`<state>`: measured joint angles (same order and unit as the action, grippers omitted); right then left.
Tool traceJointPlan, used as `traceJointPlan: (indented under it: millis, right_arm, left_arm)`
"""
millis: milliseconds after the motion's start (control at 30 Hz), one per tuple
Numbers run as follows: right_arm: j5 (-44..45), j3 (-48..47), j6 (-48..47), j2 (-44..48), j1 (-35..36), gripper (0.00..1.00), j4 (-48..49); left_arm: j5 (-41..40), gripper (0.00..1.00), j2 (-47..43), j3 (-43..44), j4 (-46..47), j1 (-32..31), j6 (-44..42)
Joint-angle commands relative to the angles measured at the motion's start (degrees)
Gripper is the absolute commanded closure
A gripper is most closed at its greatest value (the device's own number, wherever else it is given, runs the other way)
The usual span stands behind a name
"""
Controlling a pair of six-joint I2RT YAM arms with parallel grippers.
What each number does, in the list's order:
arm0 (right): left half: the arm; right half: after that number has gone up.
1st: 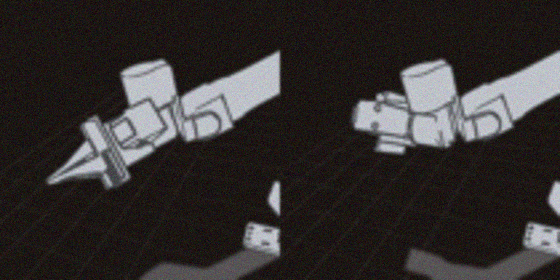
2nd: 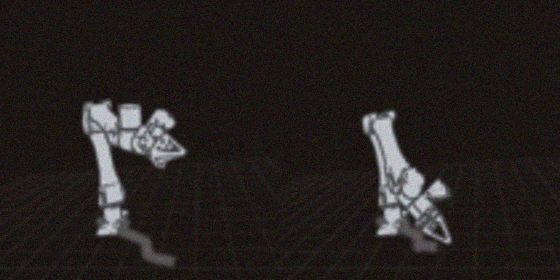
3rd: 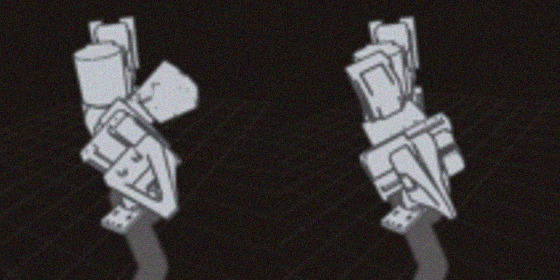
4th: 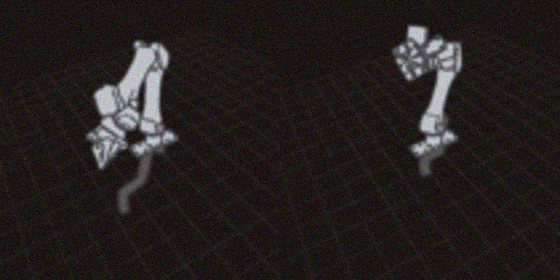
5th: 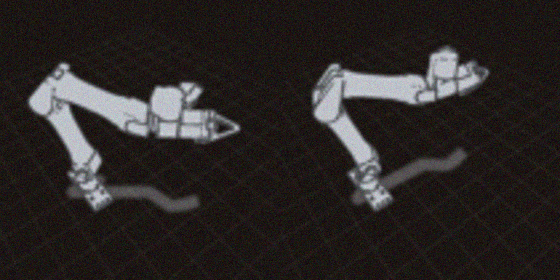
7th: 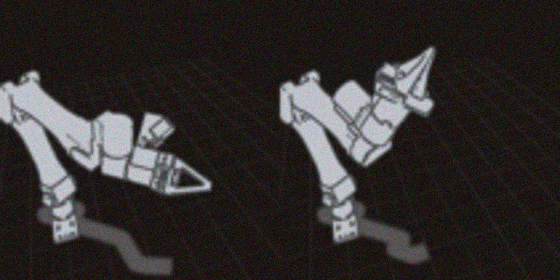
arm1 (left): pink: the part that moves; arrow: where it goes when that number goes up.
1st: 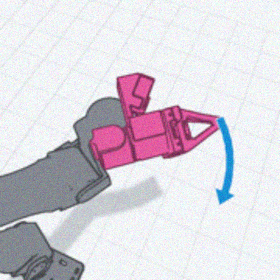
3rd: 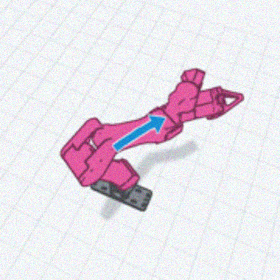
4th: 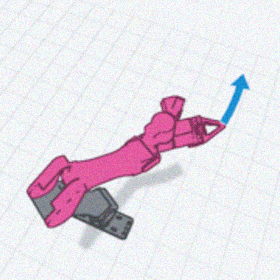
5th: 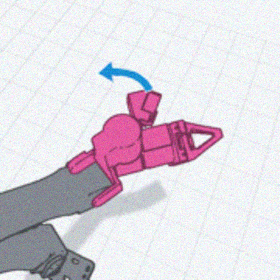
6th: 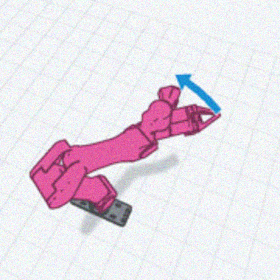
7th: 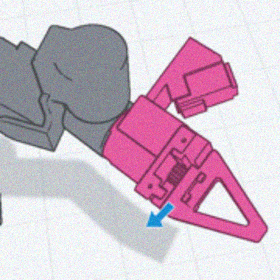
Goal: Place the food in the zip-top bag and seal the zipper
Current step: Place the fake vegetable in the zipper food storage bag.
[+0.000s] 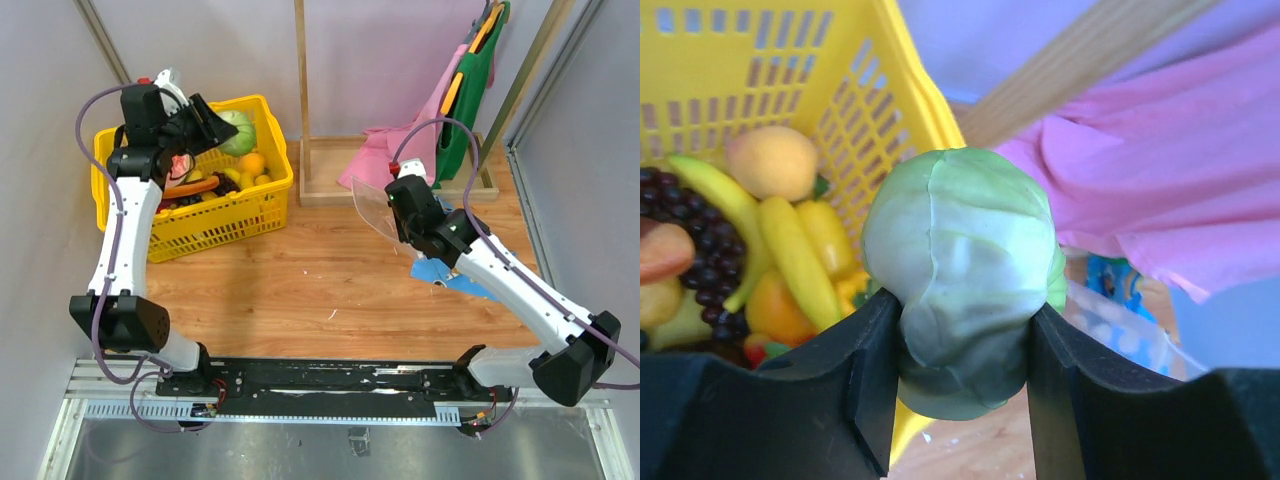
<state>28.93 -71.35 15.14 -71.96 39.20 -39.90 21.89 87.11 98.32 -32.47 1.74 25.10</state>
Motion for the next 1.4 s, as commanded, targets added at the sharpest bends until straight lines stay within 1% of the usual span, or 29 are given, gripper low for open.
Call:
traceJointPlan:
  millis: [0,233,367,433,600,733,767,933,1167,1367]
  right_arm:
    - [1.66,-3.15,3.22,-1.43,-0.54,0.99,-1.08]
    - [-1.41,-2.88,4.74,-2.08,-0.53,0.99,1.46]
    - [-2.40,-3.05,6.14,-3.01,-0.53,0.99,1.68]
    - [-2.78,-2.86,7.00,-3.40,-0.45,0.99,2.10]
    - [-2.74,-2.93,9.38,-4.74,-0.28,0.99,2.66]
    - [-2.79,-3.38,10.66,-5.85,-0.06,0.99,2.83]
    - [-4.55,-3.48,11.04,-6.09,-0.01,0.99,2.85]
    - [-5.02,-3.44,12.57,-6.69,0.02,0.99,3.31]
    - [-5.91,-3.51,13.90,-7.04,0.04,0.99,4.45]
    - [-8.60,-3.35,14.23,-6.66,0.02,0.99,5.66]
  left_arm:
    - [4.24,1.00,-3.37,-2.26,-0.66,-3.09,2.19]
    - [3.03,1.00,-6.00,-4.94,-1.29,-10.65,7.31]
    - [-0.16,1.00,-6.32,-6.04,-1.76,-15.96,11.31]
    - [-0.67,1.00,-6.42,-7.73,-0.53,-18.02,14.68]
    - [-0.21,1.00,-6.69,-13.11,6.06,-24.41,22.48]
    - [-0.50,1.00,-5.69,-14.85,9.44,-29.34,26.17]
    - [-0.40,1.00,-5.30,-15.01,9.70,-30.20,27.06]
    - [-0.99,1.00,-4.35,-17.17,11.32,-33.21,31.19]
    - [-1.52,1.00,-4.11,-20.67,11.93,-37.00,34.10]
    - [-4.22,1.00,-2.96,-22.60,9.49,-37.86,35.31]
